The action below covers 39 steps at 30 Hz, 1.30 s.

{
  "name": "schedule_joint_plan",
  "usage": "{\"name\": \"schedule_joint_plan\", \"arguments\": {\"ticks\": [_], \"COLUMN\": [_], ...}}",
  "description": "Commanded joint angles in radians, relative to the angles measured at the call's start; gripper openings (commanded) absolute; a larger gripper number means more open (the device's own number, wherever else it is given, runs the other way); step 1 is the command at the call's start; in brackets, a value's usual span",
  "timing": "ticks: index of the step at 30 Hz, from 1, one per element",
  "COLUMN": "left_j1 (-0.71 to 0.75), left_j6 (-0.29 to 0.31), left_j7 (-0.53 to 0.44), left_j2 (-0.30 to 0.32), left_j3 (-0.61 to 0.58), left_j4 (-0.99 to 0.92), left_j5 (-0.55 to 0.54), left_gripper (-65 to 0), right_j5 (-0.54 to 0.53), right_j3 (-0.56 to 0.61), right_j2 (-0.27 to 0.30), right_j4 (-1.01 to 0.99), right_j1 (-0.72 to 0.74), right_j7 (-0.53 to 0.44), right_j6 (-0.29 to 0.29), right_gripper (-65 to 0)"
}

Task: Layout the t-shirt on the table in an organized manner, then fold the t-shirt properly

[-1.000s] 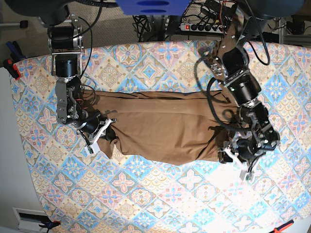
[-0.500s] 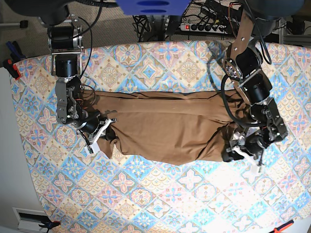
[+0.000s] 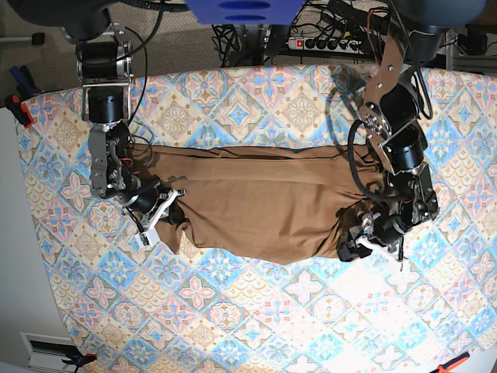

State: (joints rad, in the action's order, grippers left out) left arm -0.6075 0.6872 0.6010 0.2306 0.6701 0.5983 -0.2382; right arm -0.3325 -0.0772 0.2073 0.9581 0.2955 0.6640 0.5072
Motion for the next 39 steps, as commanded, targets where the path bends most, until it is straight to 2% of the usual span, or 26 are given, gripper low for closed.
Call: {"name": "schedule_joint_plan", "arguments": {"ticks": [1,5,7,9,13,18,26,32,36,39], "left_j1": [-0.038,-0.058,-0.058,-0.058,-0.058,-0.081,-0.064,-0.021,0.022,0.044], "left_j6": [0.011,0.011,0.011,0.011,0.011,0.011,0.011,0.011,0.011,0.011], "left_j7": [-0.033,-0.04,-0.066,-0.103,-0.145,-0.168,-0.166,-0.166,-0.166,-0.166], "left_j2": [0.013,0.013,0.013,0.01,0.01,0.028,0.039,0.045,0.045,0.043], "left_j3": [-0.016,-0.12,-0.137,-0.138,-0.138,-0.138,-0.149,-0.373,-0.461,-0.494], "left_j4": [0.001,-0.004,-0.004,-0.005,-0.002,0.001,0.186,0.325,0.421,0.472], "left_j5": [-0.019,-0.02,-0.02,-0.02,-0.02,-0.02,-0.019,-0.019,-0.014,0.038], "left_gripper": [-29.4,-29.5,-32.5,-40.7,-65.0,-65.0,-65.0,-65.0,-65.0,-65.0], "right_j5": [0.032,0.032,0.032,0.032,0.032,0.032,0.032,0.032,0.032,0.032], "right_j3": [0.007,0.006,0.006,0.004,0.004,-0.003,-0.223,-0.287,-0.287,-0.287], "right_j2": [0.001,0.001,0.001,0.001,0.001,0.001,-0.002,0.001,-0.001,-0.001], "right_j4": [0.002,0.002,0.002,0.002,0.002,0.002,0.002,0.003,0.003,0.003], "right_j1": [-0.023,-0.046,-0.046,-0.046,-0.046,-0.045,-0.043,-0.025,0.006,0.008], "right_j7": [0.079,0.079,0.079,0.079,0.079,0.079,0.079,0.076,0.079,0.079], "right_j6": [0.012,0.012,0.012,0.012,0.012,0.012,0.012,0.012,0.012,0.012], "right_gripper": [-65.0,-65.0,-65.0,-65.0,-65.0,-65.0,-65.0,-65.0,-65.0,-65.0]}}
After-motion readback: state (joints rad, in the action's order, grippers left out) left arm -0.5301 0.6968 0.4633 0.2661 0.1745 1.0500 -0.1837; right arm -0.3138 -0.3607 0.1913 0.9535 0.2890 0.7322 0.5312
